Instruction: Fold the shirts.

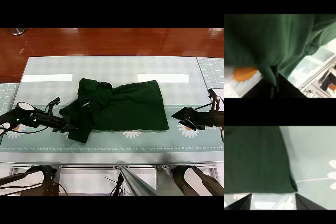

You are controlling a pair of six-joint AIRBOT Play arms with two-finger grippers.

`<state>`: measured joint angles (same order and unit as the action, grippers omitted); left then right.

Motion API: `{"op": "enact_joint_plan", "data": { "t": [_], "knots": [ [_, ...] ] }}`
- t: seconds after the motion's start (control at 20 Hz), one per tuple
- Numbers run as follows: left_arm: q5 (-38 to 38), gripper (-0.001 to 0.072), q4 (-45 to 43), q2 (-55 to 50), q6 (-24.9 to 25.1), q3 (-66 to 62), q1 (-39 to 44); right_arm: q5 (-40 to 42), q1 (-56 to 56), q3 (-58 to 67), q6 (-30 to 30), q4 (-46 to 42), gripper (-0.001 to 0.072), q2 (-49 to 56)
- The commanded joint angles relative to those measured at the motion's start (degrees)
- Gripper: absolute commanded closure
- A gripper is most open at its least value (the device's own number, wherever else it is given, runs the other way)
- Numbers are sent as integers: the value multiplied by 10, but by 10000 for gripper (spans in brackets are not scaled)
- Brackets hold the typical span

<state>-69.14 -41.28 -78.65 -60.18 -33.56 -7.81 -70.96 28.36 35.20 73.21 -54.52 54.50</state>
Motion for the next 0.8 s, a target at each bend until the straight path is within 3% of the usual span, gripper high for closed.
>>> {"op": "enact_joint_plan", "data": {
  "t": [0.0,0.25,0.5,0.75],
  "knots": [
    [6,682,4,-6,8,1,23,18,0,-2,30,-52,91,6],
    [9,682,7,-6,8,1,23,-20,0,-2,23,-23,91,75],
    [17,682,71,-6,15,1,23,-13,0,-2,0,10,91,160],
    [17,682,75,-6,21,1,23,19,-11,0,-20,71,91,190]
  ]
}}
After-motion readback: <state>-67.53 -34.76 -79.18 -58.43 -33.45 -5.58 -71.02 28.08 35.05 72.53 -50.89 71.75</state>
